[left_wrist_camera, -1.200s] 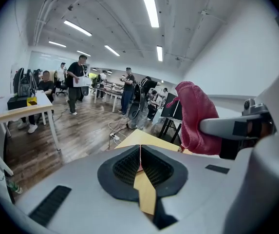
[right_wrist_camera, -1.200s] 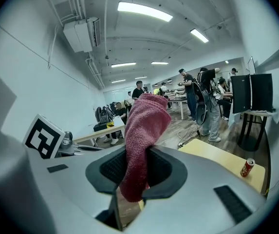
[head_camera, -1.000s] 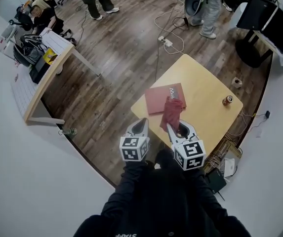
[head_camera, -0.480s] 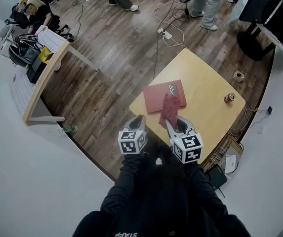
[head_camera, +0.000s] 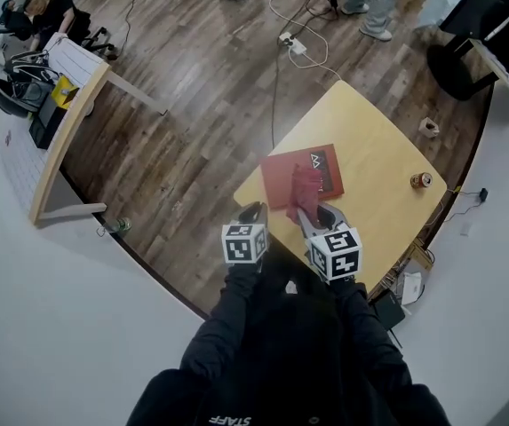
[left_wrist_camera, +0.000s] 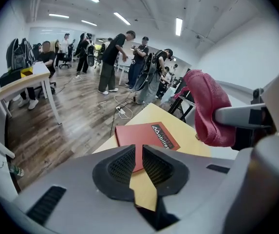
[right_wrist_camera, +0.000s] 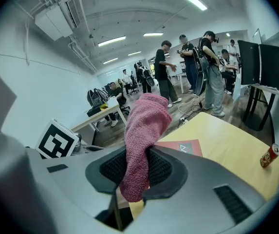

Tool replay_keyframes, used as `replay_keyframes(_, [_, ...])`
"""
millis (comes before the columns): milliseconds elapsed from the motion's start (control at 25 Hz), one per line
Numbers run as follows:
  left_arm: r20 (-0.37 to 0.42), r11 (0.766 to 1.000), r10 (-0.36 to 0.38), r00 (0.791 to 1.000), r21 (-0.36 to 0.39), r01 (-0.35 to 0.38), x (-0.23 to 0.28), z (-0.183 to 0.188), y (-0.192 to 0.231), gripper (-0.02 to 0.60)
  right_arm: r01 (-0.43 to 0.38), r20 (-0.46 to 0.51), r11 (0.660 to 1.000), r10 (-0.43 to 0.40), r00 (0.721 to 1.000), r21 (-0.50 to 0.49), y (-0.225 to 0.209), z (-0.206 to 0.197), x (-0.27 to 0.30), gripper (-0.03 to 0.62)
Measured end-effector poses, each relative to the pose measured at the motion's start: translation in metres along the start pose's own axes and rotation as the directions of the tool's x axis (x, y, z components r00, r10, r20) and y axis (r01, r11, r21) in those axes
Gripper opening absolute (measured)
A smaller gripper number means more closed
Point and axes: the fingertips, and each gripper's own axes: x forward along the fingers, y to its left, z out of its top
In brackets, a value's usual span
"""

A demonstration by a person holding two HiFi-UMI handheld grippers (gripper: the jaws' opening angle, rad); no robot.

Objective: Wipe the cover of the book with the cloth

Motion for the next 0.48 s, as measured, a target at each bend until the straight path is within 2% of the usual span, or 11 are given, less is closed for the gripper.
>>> replay_keyframes(320, [-0.113, 0.999, -0.025, 0.993, -0.039, 0.021, 0.061, -0.007, 0.032, 0.039, -0.014, -0.123, 1.000, 0.013, 0.992, -0.005, -0.020, 0.000, 0.078, 0.104])
replay_keyframes(480, [-0.169, 0.998, -0.037, 0.985, -0.058, 0.028, 0.084, -0.015, 0.042, 0.098, -0.035, -0.162, 0.999, 0.034, 0.986, -0.007, -0.029, -0.002, 0.114, 0.106])
